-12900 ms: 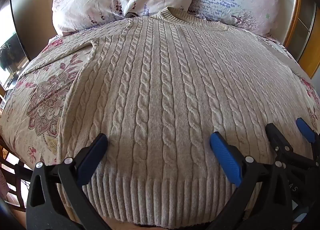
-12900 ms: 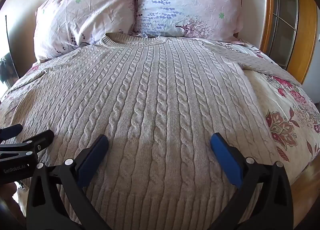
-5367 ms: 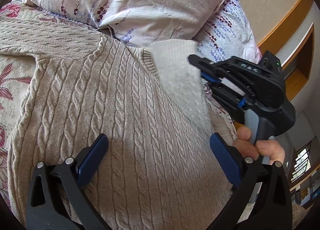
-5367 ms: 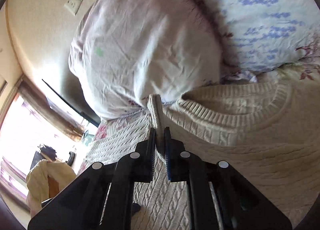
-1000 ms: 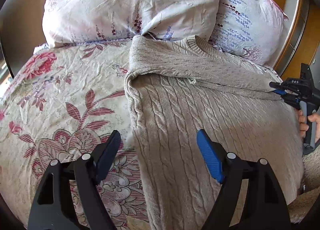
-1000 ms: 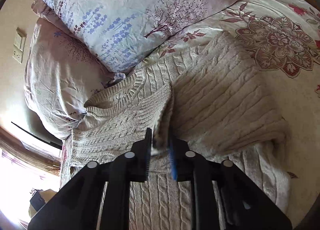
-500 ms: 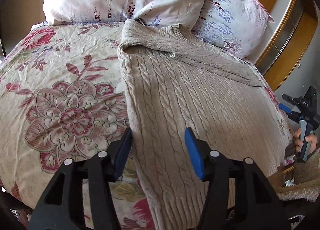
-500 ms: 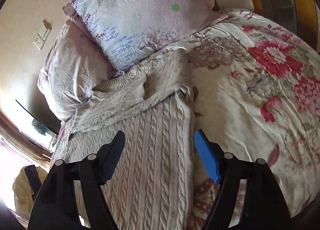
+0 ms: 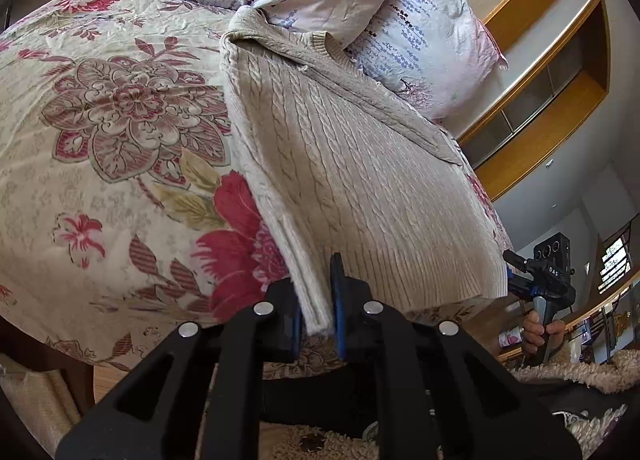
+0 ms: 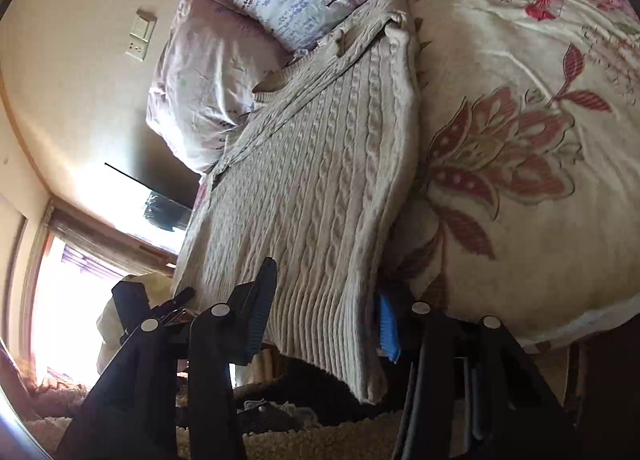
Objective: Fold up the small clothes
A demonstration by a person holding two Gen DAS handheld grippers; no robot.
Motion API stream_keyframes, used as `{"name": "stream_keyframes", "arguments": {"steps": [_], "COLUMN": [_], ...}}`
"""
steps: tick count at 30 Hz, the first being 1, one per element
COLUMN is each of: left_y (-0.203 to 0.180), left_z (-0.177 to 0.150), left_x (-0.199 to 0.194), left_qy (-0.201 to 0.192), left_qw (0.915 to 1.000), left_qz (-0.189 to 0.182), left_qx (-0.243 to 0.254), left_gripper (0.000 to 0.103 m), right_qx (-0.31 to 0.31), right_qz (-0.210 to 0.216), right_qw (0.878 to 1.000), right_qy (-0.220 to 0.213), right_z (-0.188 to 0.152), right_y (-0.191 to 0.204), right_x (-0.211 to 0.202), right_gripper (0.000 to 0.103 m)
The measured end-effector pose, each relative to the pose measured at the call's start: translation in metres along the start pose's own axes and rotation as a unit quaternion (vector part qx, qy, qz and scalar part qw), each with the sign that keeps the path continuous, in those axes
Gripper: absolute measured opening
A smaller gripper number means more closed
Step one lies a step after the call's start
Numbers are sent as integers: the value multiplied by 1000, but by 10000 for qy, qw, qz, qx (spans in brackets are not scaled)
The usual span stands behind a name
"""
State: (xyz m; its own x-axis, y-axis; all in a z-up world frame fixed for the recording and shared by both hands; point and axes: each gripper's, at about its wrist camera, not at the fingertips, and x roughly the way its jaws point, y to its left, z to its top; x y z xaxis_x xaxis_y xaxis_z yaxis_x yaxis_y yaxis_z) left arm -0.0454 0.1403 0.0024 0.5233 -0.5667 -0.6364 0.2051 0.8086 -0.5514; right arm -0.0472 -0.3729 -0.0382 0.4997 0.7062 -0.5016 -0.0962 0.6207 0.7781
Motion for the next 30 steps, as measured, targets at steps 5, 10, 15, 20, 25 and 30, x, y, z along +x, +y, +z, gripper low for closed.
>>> {"name": "stream_keyframes", "arguments": {"steps": [5, 10, 15, 20, 25, 30], "left_y": [-4, -11, -17, -19, -23, -14], "left_z": [1, 18, 61, 132, 209, 260], "left_x": [-1, -4, -8, 1, 31, 83], "left_qy": [-76, -298, -812, -1343, -1675, -1521], "left_qw": [10000, 9994, 9954, 9881, 9805, 9820], "left_qz": [-23, 135, 396, 627, 897, 1078], "left_qx": [-52, 138, 317, 405, 506, 299], "left_gripper": [8, 6, 5, 5, 5, 5], "right_qx": [61, -160, -628, -1097, -1273, -926], "right_qz": [197, 138, 4, -63, -162, -320], "right_qw": [9998, 9992, 9941, 9819, 9705, 9740], "right_qy": [-54, -341, -887, -1541, -2042, -2043], "right_z": [-8, 9, 49, 106, 169, 214], "right_y": [-5, 6, 34, 65, 78, 58], "right_x": [3, 8, 8, 11, 28, 64], "right_gripper": [24, 8, 8, 8, 8, 8]}}
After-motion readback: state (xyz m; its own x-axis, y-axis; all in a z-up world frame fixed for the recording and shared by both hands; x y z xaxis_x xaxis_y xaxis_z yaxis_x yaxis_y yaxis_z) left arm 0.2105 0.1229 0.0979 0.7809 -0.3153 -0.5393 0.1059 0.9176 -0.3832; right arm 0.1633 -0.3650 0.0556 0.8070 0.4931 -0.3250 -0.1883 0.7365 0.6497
